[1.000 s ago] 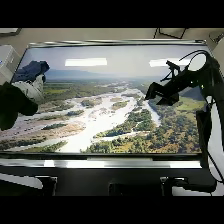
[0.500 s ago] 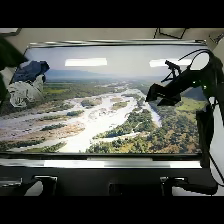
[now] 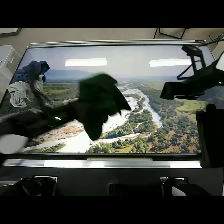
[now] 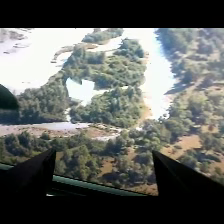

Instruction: Fold the clothes and pants, and hang the long-sleeved shirts on hangers.

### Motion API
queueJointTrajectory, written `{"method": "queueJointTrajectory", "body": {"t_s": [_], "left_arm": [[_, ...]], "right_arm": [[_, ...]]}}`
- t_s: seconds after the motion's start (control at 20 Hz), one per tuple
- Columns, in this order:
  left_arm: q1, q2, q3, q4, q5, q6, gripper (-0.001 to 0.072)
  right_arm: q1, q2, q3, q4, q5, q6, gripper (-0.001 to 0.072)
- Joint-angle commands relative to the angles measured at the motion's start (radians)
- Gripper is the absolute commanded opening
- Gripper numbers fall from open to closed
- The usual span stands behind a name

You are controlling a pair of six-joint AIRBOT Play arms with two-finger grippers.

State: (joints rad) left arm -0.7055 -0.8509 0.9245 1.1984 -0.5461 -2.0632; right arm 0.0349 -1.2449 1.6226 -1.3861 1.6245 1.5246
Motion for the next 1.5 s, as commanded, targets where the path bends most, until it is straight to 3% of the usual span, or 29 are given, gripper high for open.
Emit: {"method": "queueJointTrajectory", "body": {"t_s": [0.0,0.05,0.1,0.2,0.35,0.5,0.6,0.7,0.85,1.0,1.15,1.3,1.45], "left_arm": [[-0.172,-0.139,-0.190,-0.003,0.137,-0.216,0.0027],[-0.170,-0.191,-0.190,-0.006,0.071,-0.216,0.0027],[-0.155,-0.233,-0.183,-0.013,0.010,-0.215,0.0086],[-0.091,-0.258,-0.153,-0.014,-0.066,-0.209,0.0696],[0.103,-0.220,-0.032,-0.013,-0.261,0.009,0.0706],[0.339,-0.195,0.106,-0.014,-0.588,0.239,0.0705],[0.446,-0.187,0.121,-0.013,-0.805,0.335,0.0705],[0.474,-0.168,0.057,-0.013,-0.908,0.426,0.0704],[0.428,-0.118,-0.163,-0.110,-0.789,0.441,0.0704],[0.330,-0.119,-0.384,-0.349,-0.533,0.447,0.0704],[0.253,-0.126,-0.512,-0.566,-0.319,0.515,0.0704],[0.195,-0.145,-0.525,-0.616,-0.323,0.611,0.0703],[0.218,-0.145,-0.521,-0.505,-0.376,0.636,0.0704]], "right_arm": [[0.001,0.048,0.000,-0.110,0.030,-0.018,0.0675],[0.001,0.047,-0.001,-0.106,0.044,-0.018,0.0675],[0.001,0.047,-0.002,-0.091,0.044,-0.012,0.0675],[0.001,0.045,-0.003,-0.076,0.031,-0.006,0.0675],[0.001,0.032,-0.023,-0.040,0.016,-0.007,0.0685],[0.001,0.007,-0.116,-0.011,0.015,-0.019,0.0699],[0.001,-0.020,-0.209,0.002,-0.012,-0.019,0.0700],[0.001,-0.044,-0.306,0.050,-0.058,-0.018,0.0700],[0.001,-0.063,-0.451,0.186,-0.121,-0.019,0.0706],[0.001,-0.064,-0.555,0.224,-0.172,-0.023,0.0706],[0.001,-0.069,-0.594,0.223,-0.179,-0.048,0.0706],[0.001,-0.069,-0.599,0.224,-0.189,-0.048,0.0706],[0.001,-0.069,-0.599,0.224,-0.196,-0.048,0.0706]]}}
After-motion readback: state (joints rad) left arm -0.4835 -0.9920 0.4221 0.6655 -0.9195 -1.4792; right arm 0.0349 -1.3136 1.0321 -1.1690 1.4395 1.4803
